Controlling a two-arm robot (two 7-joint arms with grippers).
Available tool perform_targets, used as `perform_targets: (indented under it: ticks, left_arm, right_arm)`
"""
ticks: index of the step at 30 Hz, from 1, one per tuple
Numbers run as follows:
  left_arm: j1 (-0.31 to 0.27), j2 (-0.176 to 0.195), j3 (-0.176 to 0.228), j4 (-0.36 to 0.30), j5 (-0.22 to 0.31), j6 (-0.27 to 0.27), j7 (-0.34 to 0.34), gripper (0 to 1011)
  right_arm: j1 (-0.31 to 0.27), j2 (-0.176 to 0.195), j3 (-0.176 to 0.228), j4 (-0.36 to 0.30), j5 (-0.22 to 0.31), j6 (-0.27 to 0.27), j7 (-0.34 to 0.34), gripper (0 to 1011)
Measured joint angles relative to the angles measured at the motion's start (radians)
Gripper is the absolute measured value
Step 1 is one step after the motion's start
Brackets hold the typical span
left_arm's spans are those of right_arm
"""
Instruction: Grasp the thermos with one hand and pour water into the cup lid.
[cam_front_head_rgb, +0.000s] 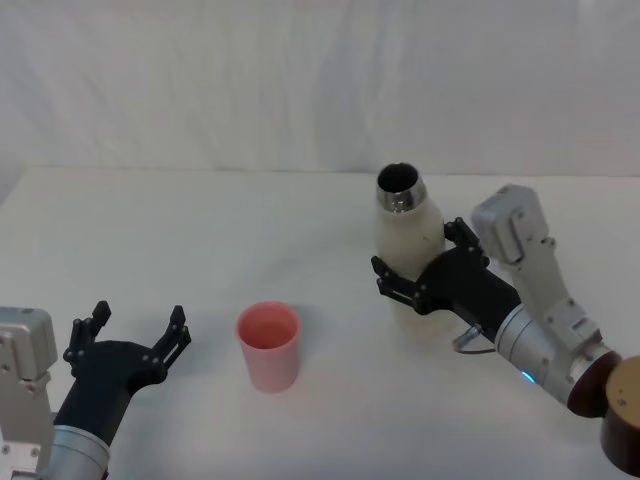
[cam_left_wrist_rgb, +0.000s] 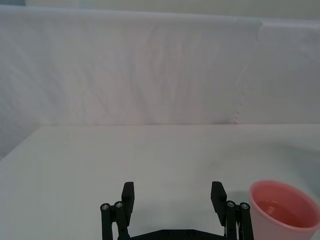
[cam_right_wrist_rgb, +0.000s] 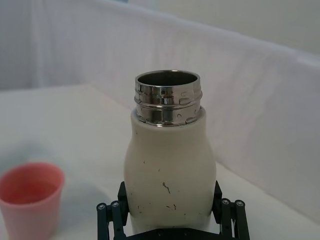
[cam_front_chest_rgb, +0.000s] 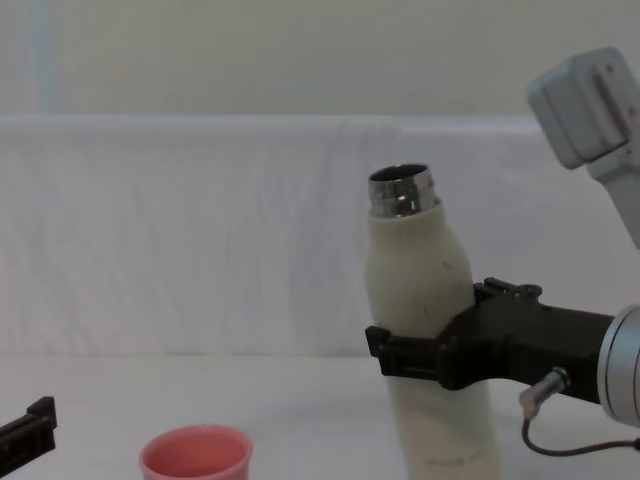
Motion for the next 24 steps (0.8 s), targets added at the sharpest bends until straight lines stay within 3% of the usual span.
perform_targets:
  ticks: [4,6,11,24]
  left_arm:
    - [0.0,0.0,0.0,0.0,0.0,0.0,0.0,1001]
    - [0.0,0.0,0.0,0.0,0.0,0.0,0.0,1001]
    - [0.0,0.0,0.0,0.0,0.0,0.0,0.0,1001]
    - [0.0,0.0,0.0,0.0,0.0,0.0,0.0,1001]
  right_arm:
    - [0.009,0.02,-0.02,-0.021,-0.082,0.02,-0.011,957]
    - [0.011,0.023,-0.025,-0.024,-0.096,0.024,-0.011,957]
    - [0.04,0.044,-0.069,-0.029,-0.211,0.05,-0.013,957]
    - [0.094,0.057,-0.155,-0.022,-0.411,0.071,-0.005,957]
